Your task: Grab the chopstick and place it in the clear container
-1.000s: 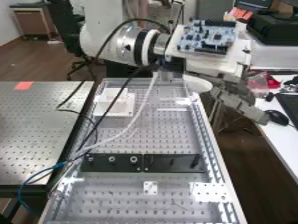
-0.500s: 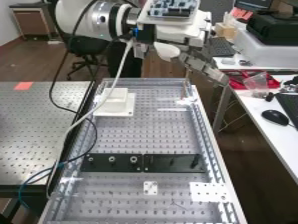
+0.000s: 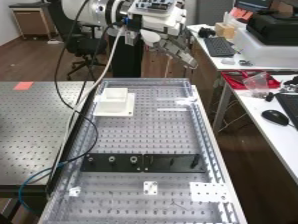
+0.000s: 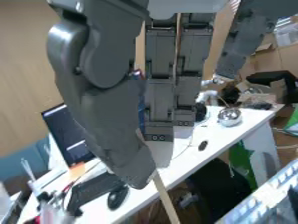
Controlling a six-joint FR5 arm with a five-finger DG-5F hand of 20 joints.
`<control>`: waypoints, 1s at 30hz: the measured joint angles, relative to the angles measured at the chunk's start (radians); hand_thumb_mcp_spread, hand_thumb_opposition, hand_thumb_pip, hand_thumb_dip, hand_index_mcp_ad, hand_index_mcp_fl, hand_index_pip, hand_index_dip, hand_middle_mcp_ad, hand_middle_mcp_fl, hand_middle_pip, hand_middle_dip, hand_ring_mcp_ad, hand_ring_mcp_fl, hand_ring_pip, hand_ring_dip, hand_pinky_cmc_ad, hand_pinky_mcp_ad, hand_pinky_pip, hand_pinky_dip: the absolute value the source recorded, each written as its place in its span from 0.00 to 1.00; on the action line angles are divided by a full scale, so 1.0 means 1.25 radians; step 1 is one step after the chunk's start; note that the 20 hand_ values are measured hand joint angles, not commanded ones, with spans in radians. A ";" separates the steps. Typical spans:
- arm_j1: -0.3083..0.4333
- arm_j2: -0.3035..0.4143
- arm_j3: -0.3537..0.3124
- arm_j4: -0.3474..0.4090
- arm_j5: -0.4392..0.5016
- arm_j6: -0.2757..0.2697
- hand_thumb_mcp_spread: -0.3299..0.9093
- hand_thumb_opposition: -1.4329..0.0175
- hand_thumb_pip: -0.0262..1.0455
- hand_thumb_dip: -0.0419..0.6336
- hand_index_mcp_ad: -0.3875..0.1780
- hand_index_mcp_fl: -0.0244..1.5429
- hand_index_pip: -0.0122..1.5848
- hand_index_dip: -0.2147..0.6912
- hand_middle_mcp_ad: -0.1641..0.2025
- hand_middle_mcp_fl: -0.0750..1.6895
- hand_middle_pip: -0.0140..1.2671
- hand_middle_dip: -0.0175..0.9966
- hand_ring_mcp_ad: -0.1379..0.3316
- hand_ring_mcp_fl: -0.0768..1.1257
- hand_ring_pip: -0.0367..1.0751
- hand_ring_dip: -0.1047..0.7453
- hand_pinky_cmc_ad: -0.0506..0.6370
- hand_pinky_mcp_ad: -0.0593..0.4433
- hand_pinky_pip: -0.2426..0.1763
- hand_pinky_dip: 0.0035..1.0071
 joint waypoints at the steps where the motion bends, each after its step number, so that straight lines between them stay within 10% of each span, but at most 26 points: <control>1: 0.014 -0.004 0.007 -0.017 0.010 0.006 0.78 0.19 0.51 0.48 0.40 0.77 0.49 0.27 0.51 0.72 0.43 0.59 0.27 0.77 0.11 0.76 0.56 0.65 0.67 0.23; 30: 0.078 -0.286 0.409 -0.496 -0.019 0.099 0.78 0.19 0.51 0.48 0.39 0.78 0.47 0.28 0.51 0.72 0.43 0.60 0.24 0.77 0.11 0.76 0.56 0.65 0.67 0.23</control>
